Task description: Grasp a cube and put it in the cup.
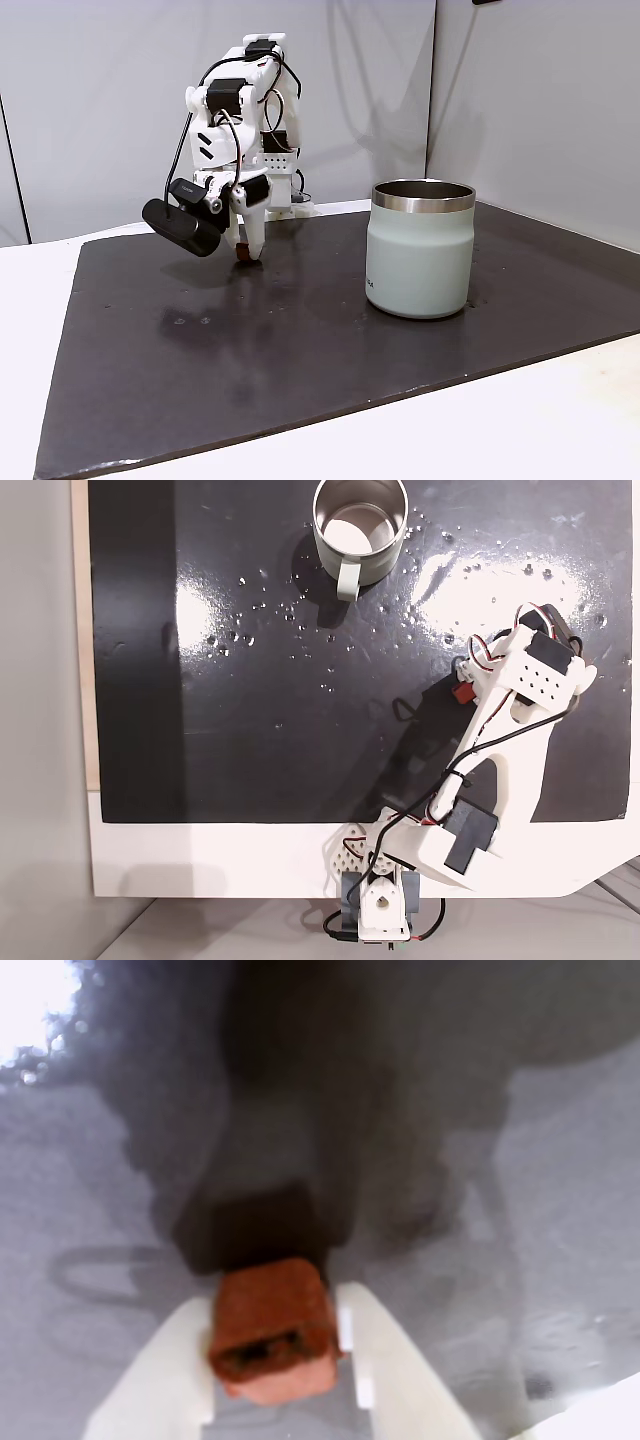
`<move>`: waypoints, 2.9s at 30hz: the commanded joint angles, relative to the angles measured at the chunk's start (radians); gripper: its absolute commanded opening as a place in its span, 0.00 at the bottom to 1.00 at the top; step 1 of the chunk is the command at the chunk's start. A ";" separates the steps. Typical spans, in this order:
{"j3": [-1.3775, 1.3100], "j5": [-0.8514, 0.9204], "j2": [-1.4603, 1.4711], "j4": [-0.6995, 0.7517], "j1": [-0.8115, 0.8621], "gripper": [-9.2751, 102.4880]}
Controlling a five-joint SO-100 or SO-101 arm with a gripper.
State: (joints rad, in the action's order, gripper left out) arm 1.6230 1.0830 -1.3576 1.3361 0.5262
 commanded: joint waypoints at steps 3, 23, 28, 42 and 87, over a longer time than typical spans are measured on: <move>-0.015 -0.003 -0.021 -0.037 -0.003 0.14; -0.028 -0.094 -0.448 0.195 -0.089 0.13; -0.114 -0.123 -0.532 0.270 -0.106 0.13; -0.402 -0.161 -0.541 0.376 -0.114 0.13; -1.617 -0.785 0.410 0.365 -0.578 0.12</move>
State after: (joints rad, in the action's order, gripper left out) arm 0.0644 0.3068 -0.9342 1.7426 -0.0322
